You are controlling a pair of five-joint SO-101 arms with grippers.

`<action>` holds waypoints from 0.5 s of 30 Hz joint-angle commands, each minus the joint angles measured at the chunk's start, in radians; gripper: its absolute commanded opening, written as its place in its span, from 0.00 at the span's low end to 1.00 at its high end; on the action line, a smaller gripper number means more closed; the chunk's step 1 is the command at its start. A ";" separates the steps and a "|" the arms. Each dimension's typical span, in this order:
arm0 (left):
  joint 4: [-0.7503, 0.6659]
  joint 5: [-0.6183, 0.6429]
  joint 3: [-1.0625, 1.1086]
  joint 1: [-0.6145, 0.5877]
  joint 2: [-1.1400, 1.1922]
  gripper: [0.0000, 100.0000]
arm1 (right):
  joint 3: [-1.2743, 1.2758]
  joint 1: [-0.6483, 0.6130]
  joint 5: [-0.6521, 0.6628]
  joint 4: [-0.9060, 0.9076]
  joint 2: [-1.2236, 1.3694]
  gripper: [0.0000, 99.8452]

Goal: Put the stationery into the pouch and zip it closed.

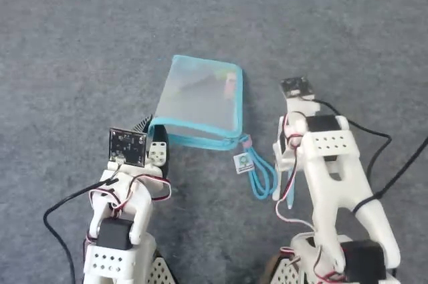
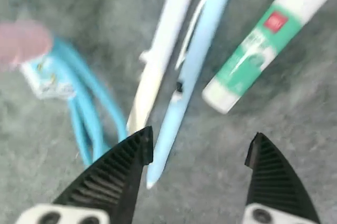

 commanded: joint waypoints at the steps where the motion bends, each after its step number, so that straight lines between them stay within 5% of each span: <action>1: 0.002 -0.003 -0.005 0.008 0.006 0.01 | -0.044 0.073 0.012 -0.074 0.022 0.28; 15: 0.002 -0.003 -0.005 0.008 0.006 0.01 | -0.094 0.140 0.005 -0.231 0.242 0.28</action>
